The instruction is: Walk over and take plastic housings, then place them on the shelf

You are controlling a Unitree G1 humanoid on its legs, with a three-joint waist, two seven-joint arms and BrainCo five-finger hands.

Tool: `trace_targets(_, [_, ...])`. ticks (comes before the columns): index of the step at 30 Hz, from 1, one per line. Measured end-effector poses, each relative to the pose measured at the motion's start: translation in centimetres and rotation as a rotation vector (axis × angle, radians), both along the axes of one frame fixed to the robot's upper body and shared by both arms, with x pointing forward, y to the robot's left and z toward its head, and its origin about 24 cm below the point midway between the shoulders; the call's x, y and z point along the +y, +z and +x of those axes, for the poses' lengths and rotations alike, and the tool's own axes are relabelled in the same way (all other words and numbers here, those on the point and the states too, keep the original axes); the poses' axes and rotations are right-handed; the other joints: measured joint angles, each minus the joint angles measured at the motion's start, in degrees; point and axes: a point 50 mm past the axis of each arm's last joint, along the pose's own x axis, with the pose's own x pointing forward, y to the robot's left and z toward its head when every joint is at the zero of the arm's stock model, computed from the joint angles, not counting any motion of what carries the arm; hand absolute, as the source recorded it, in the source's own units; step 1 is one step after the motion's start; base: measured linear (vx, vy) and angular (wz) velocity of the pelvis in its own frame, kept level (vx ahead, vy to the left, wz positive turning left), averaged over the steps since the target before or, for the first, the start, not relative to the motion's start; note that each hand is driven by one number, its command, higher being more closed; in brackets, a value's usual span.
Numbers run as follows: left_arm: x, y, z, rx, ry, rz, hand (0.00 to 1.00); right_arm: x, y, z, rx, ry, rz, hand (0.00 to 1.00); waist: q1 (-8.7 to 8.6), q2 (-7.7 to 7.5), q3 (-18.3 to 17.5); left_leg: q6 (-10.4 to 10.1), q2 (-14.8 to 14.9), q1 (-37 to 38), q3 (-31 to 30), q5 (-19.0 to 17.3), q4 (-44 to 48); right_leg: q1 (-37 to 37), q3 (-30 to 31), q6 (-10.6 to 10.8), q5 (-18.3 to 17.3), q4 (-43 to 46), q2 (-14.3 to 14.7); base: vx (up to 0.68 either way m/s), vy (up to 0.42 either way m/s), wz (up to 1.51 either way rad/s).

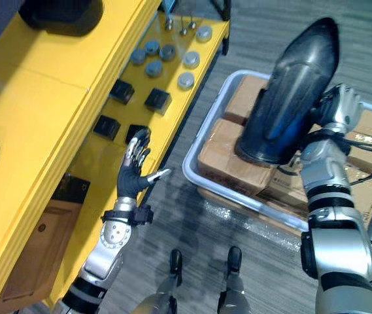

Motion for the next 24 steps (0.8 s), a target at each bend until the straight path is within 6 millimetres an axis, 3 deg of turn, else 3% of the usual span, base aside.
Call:
trace_targets(4, [-1.4,0.2,2.6,0.120,-0.079,-0.089,0.00,2.8,-0.7,0.5,0.000,0.087,-0.040,1.00,-1.48,-1.79,-0.85,-0.21,0.76,0.39,1.19,-0.16,-0.23,0.19,0.84,-0.31,0.59,-0.99,0.77,-0.02,0.015,-0.16])
trace_targets(9, [-3.1,0.2,4.1,0.233,-0.164,-0.156,0.00,6.1,0.3,-0.1,-0.090,0.179,-0.153,1.00,-2.77,-3.60,-1.74,-0.78,1.60,0.71,2.61,-0.38,-0.22,0.21,2.03,-0.86,1.55,-1.85,1.63,0.02,0.032,-0.15])
trace_targets(15, [-5.2,2.3,5.2,0.259,-0.244,-0.184,0.00,10.3,-0.1,-1.1,-0.205,0.317,-0.151,1.00,-3.56,-4.87,-2.87,-1.44,2.16,1.55,3.89,-0.79,-0.03,0.35,2.93,-0.99,1.66,-1.89,2.21,0.05,0.054,-0.11])
trace_targets(24, [-5.2,0.2,6.1,0.377,-0.176,-0.171,0.00,14.5,-2.2,-3.2,-0.317,0.447,-0.025,1.00,-4.78,-6.56,-4.35,-1.83,2.21,2.92,4.58,-1.12,-0.03,1.33,3.70,-1.02,1.67,-1.95,2.30,0.01,0.064,-0.04])
